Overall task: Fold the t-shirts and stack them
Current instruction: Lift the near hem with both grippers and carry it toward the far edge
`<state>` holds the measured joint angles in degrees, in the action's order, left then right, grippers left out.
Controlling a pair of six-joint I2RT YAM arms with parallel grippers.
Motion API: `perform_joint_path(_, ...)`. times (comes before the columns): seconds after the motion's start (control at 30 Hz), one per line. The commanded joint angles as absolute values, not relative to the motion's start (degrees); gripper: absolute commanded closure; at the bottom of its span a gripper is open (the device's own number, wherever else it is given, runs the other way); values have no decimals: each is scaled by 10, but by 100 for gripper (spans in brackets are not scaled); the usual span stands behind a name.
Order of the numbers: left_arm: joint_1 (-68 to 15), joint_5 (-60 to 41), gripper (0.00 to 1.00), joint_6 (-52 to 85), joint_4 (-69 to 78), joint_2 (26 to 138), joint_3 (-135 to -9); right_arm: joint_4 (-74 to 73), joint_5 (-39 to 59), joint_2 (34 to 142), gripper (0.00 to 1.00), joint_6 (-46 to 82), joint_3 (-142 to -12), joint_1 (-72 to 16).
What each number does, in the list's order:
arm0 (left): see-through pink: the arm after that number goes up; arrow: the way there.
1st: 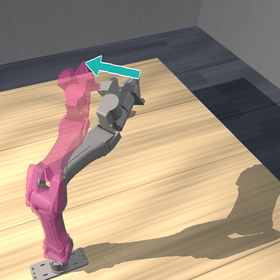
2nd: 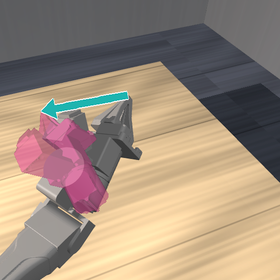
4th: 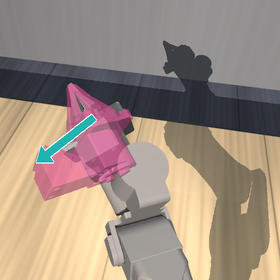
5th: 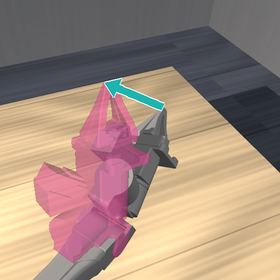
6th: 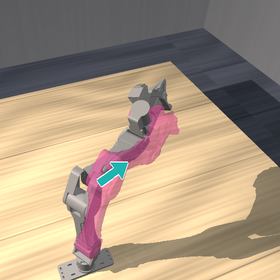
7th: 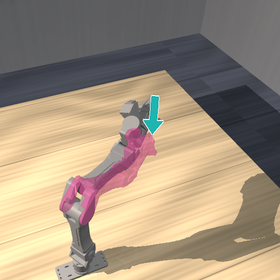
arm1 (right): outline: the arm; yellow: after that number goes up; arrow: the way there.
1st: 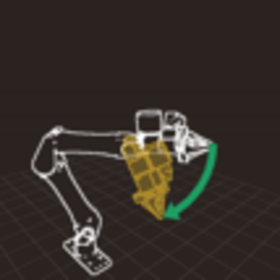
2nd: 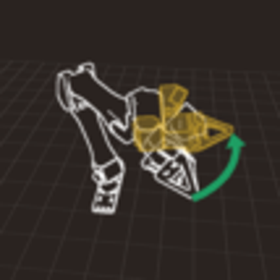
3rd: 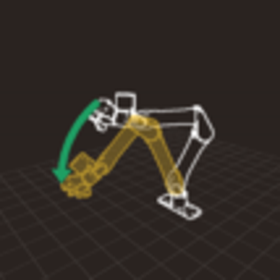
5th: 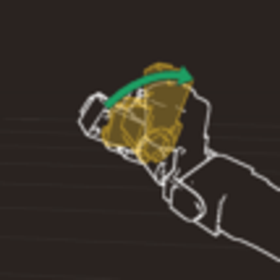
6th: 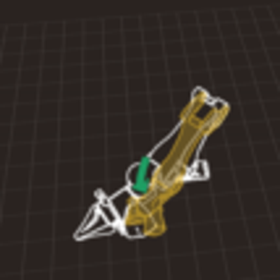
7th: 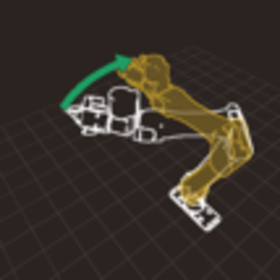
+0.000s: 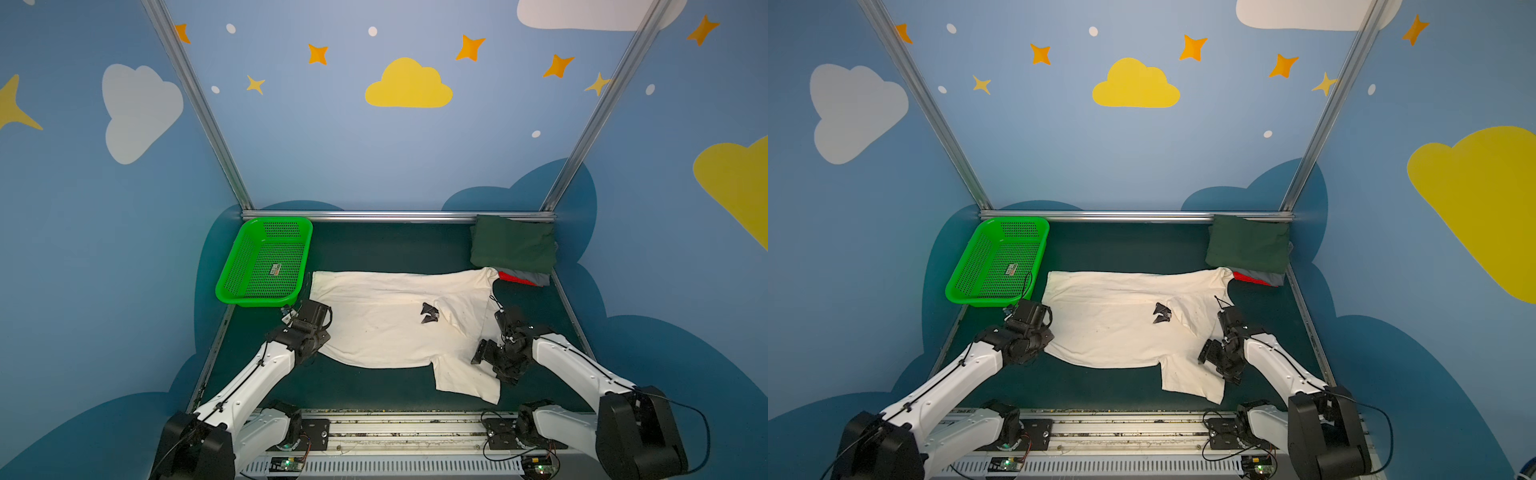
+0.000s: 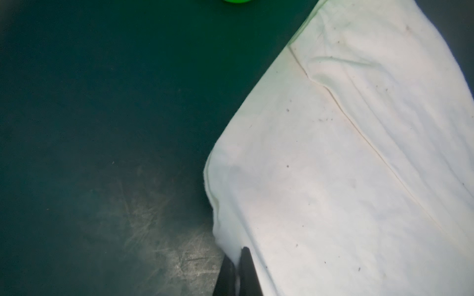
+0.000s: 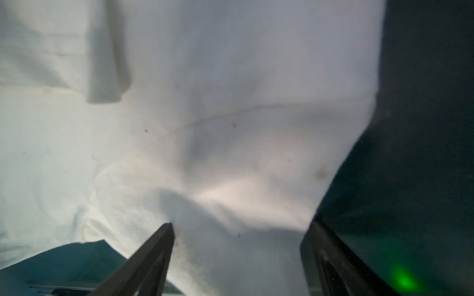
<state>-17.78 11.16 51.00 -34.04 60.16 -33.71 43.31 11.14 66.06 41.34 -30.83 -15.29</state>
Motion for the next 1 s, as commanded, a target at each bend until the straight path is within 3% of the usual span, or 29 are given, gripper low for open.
perform_joint_path(0.0, -174, 112, 97, 505, -347, 596, -338, 420, 145, 650, 17, 411, -283, -161)
perform_joint_path(0.2, -173, 109, 97, 503, -346, 595, -340, 463, 161, 594, 20, 411, -288, -171)
perform_joint_path(0.27, -172, 107, 97, 504, -344, 597, -340, 475, 166, 581, 25, 414, -292, -175)
perform_joint_path(0.47, -172, 102, 97, 503, -341, 606, -343, 476, 180, 552, 53, 429, -307, -187)
perform_joint_path(0.6, -172, 104, 97, 501, -339, 604, -343, 475, 153, 565, 86, 433, -323, -188)
perform_joint_path(0.67, -172, 104, 97, 501, -340, 605, -344, 466, 150, 575, 98, 433, -331, -187)
perform_joint_path(0.97, -166, 112, 97, 501, -345, 602, -344, 463, 121, 613, 100, 434, -407, -179)
